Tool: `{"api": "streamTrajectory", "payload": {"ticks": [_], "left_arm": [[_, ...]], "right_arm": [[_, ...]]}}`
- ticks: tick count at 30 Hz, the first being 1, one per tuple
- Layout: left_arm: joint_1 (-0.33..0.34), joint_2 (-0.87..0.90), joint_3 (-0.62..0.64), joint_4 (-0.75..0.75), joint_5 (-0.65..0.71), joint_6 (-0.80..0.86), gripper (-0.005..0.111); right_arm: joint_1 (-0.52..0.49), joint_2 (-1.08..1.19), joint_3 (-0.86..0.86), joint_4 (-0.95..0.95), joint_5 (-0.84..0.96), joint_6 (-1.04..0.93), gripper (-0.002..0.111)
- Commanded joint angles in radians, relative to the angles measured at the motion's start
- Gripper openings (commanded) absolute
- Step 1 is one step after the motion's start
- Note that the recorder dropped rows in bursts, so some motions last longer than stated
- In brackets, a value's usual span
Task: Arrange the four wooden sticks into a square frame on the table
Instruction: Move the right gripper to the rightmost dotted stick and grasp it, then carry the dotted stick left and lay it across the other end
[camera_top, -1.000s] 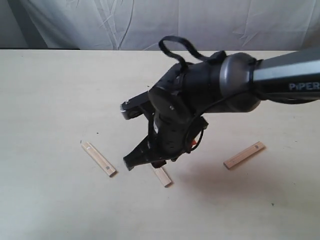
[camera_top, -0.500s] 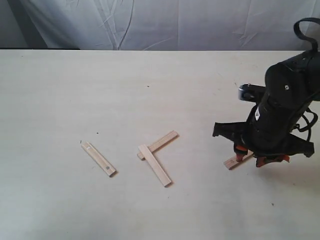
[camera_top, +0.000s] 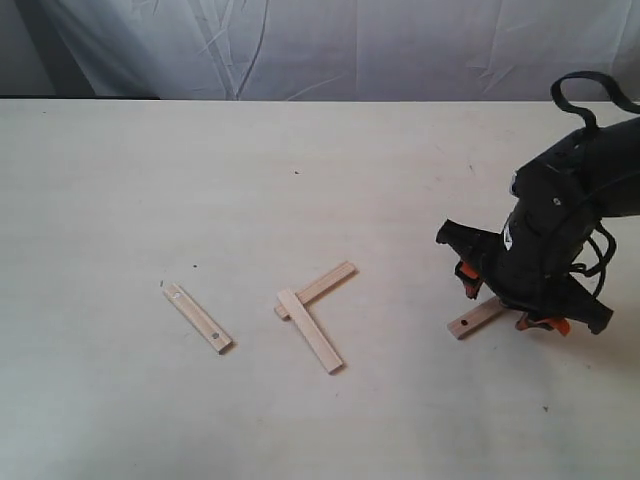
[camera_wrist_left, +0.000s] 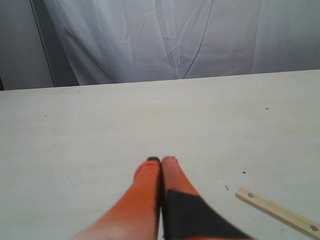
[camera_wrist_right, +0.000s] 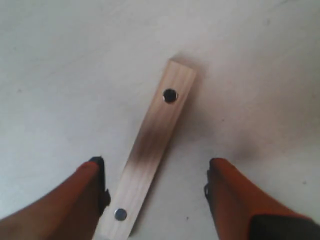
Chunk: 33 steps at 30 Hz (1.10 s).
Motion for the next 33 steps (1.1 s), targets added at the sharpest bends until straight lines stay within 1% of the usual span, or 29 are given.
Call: {"api": "streamTrajectory", "payload": {"ticks": [1,6,11,13,14,15,17,18,20,21,22,23,24,27,29,33], "left_arm": [[0.003,-0.005,0.005,0.0,-0.012,-0.005,0.0],[0.003,-0.005,0.005,0.0,-0.012,-0.005,0.0],[0.003,-0.005,0.005,0.0,-0.012,-0.005,0.0],[0.003,-0.005,0.005,0.0,-0.012,-0.005,0.0],[0.003,-0.005,0.005,0.0,-0.012,-0.005,0.0],[0.003,-0.005,0.005,0.0,-0.012,-0.005,0.0],[0.003,-0.005,0.005,0.0,-0.012,-0.005,0.0],[0.003,-0.005,0.005,0.0,-0.012,-0.005,0.0],[0.003,-0.005,0.005,0.0,-0.012,-0.005,0.0],[0.003,-0.005,0.005,0.0,-0.012,-0.005,0.0],[0.003,-0.005,0.005,0.0,-0.012,-0.005,0.0],[0.003,-0.005,0.005,0.0,-0.012,-0.005,0.0],[0.003,-0.005,0.005,0.0,-0.012,-0.005,0.0],[0.003,-0.005,0.005,0.0,-0.012,-0.005,0.0],[0.003,-0.005,0.005,0.0,-0.012,-0.005,0.0],[0.003,-0.005,0.005,0.0,-0.012,-0.005,0.0]], "right_arm": [[-0.006,0.03,0.003,-0.034,-0.023,0.027,0.058],[-0.006,0.063,0.003,-0.034,-0.059,0.029,0.058],[-0.006,0.066,0.003,-0.039,-0.035,0.024,0.058],[-0.006,0.07,0.003,-0.081,0.002,0.02,0.046],[-0.006,0.072,0.003,-0.088,0.036,0.02,0.033],[-0.006,0.074,0.003,-0.1,0.059,0.02,0.017],[-0.006,0.072,0.003,-0.119,0.077,-0.014,-0.001],[-0.006,0.068,0.003,-0.122,0.082,-0.045,0.0],[-0.006,0.04,-0.002,-0.129,0.086,-0.126,0.0],[-0.006,0.009,-0.004,-0.129,0.061,-0.229,0.0],[-0.006,-0.009,-0.004,-0.129,0.044,-0.286,0.0],[-0.006,-0.041,-0.004,-0.12,0.015,-0.401,0.0],[-0.006,-0.055,-0.004,-0.109,0.002,-0.463,0.0],[-0.004,-0.097,-0.004,-0.047,-0.032,-0.742,0.0],[-0.002,-0.114,-0.004,0.049,-0.057,-0.914,0.0],[0.006,-0.112,-0.019,0.261,-0.08,-1.18,0.0]]}}
